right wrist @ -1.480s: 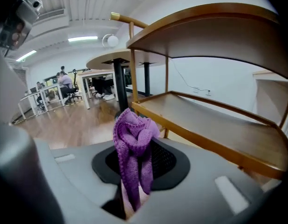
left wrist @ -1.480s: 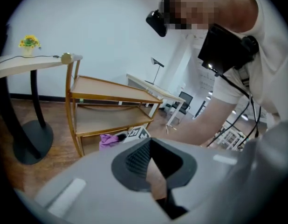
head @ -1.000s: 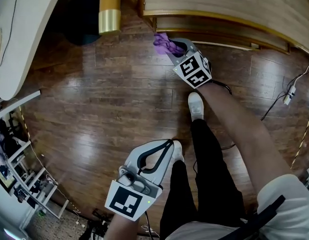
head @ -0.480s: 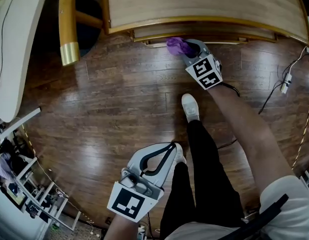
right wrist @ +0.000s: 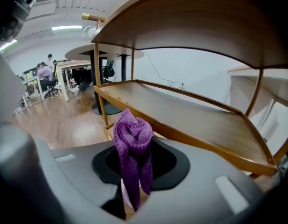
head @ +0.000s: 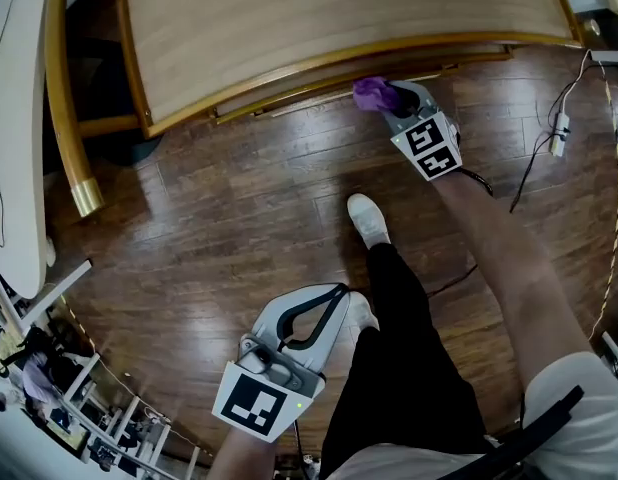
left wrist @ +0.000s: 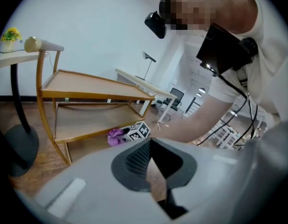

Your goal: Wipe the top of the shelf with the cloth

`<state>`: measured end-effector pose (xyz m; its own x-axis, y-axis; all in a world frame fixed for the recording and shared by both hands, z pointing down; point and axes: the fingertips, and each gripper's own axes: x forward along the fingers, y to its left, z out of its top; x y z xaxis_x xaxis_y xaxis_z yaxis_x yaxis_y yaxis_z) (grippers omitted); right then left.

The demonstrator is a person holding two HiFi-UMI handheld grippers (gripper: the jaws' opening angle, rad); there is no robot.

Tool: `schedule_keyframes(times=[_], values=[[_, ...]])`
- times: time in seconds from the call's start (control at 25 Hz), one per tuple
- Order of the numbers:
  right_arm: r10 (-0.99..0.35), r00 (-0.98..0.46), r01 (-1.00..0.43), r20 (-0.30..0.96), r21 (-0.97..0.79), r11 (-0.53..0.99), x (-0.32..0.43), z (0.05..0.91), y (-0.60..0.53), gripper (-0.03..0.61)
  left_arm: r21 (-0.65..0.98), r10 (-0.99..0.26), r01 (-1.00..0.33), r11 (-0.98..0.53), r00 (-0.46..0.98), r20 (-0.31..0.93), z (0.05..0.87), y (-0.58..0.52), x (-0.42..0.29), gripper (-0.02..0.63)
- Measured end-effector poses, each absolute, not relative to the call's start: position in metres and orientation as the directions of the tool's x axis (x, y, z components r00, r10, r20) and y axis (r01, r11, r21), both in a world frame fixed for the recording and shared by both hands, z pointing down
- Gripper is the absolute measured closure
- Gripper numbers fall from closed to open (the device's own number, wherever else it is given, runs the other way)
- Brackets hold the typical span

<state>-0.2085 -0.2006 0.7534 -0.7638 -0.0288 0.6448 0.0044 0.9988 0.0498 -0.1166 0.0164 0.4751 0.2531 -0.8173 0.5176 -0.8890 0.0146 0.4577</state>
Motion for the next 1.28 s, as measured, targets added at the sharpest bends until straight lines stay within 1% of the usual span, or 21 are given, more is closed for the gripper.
schedule_keyframes(times=[0.56, 0.88, 1.12, 1.28], values=[[-0.212, -0.691, -0.165, 0.691, 0.135, 0.977, -0.110, 0.757, -0.327, 0.488, 0.478, -0.776, -0.870, -0.117, 0.381, 0.503, 0.481, -0.049, -0.092, 0.592], [-0.329, -0.609, -0.309, 0.722, 0.165, 0.937, -0.042, 0.753, -0.407, 0.488, 0.477, -0.751, -0.864, -0.158, 0.419, 0.510, 0.481, -0.072, -0.093, 0.592], [-0.385, -0.561, -0.360, 0.733, 0.203, 0.911, -0.009, 0.753, -0.446, 0.488, 0.477, -0.744, -0.860, -0.179, 0.436, 0.506, 0.480, -0.090, -0.091, 0.592], [-0.392, -0.550, -0.368, 0.737, 0.208, 0.906, 0.001, 0.750, -0.451, 0.488, 0.463, -0.745, -0.866, -0.189, 0.434, 0.507, 0.474, -0.097, -0.092, 0.592]])
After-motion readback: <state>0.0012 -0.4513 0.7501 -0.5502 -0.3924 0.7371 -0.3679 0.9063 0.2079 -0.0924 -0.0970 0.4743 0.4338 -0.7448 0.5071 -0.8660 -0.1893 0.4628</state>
